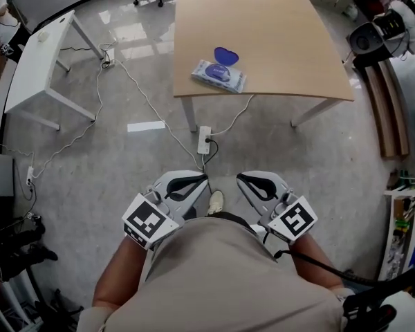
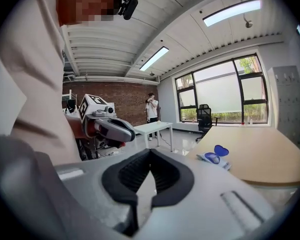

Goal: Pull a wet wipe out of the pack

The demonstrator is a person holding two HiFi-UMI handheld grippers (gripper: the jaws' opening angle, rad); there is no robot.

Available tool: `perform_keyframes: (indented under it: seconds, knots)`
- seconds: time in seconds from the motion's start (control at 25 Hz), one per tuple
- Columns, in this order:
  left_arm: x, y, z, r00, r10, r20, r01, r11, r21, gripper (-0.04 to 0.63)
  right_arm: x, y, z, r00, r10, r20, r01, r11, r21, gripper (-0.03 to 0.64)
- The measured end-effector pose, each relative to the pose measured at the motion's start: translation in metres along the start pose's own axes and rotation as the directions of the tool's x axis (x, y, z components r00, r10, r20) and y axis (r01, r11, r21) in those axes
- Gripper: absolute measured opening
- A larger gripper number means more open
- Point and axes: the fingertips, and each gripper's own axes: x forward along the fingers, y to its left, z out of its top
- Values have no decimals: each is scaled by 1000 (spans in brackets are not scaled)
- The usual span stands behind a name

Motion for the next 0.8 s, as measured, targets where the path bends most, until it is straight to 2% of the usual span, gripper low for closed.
perform_keyframes:
  seconds: [0.24, 0.44, 0.6, 0.8]
  knots:
    - [32, 72, -5, 999, -42, -22, 41, 999, -19, 2, 44, -58, -4, 998, -50, -31, 51, 998, 42, 2]
    - [47, 147, 0, 992, -117, -51, 117, 993, -1, 2, 96, -100, 16, 991, -126, -46, 128, 990, 55, 2]
    - [56, 199, 6, 980, -189, -65, 190, 982, 14, 2, 132, -136, 24, 979, -190, -79, 194, 980, 52, 2]
    - [74, 246, -4, 962, -255, -95, 258, 966, 25, 2, 162, -173, 19, 966, -248, -70, 253, 963, 89, 3]
